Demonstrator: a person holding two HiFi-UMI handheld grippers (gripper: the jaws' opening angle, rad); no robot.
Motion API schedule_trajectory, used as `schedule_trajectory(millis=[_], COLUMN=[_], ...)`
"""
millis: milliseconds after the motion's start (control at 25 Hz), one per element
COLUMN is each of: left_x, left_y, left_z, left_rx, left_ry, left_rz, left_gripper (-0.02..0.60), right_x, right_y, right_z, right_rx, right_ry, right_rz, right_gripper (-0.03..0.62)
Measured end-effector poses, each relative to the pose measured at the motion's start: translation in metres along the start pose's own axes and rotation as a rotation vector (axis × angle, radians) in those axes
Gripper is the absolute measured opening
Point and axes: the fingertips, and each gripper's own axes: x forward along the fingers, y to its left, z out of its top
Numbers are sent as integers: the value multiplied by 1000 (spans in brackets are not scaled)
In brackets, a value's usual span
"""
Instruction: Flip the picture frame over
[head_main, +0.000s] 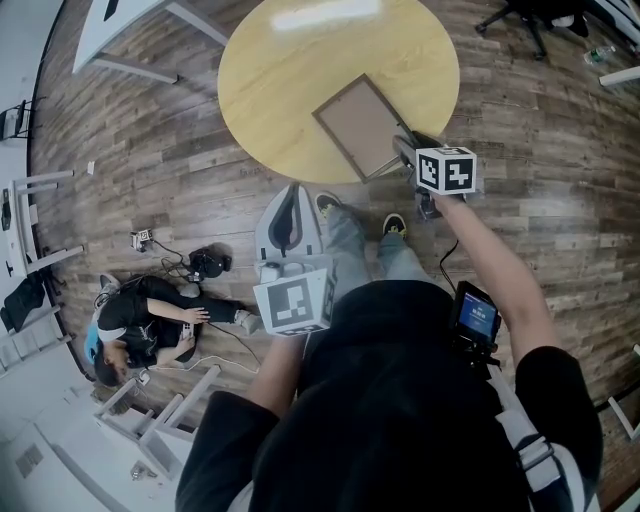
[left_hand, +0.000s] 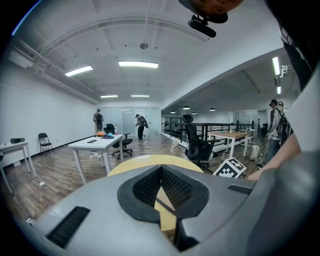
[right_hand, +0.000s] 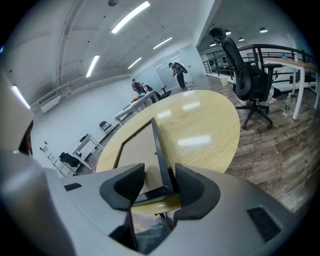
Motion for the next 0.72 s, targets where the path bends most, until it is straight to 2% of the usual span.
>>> schedule_trajectory(millis=[240,280,400,480,600,720], left_x=[0,0,0,0,1,5], left_y=[2,2,4,7,5,4], left_z=[1,1,1,0,0,5], left_rx=[5,4,-5,-7,3,-7], left_ry=[8,7,1,7,-4,1], left_rz=[9,7,-2,3,-8,-4], left_gripper=[21,21,21,21,21,21], right_x=[3,3,4,5,4,-2], right_y=[-8,-9,-5,2,8,18], right_z=[-5,-6,-4,-2,1,15], right_rx=[-77,-117,-342,-463,-588,-715], right_ry=[35,43,65,80,96,60], right_rz=[-64,-85,-160,-180,-200,-217], right_gripper=[189,189,178,176,175,163])
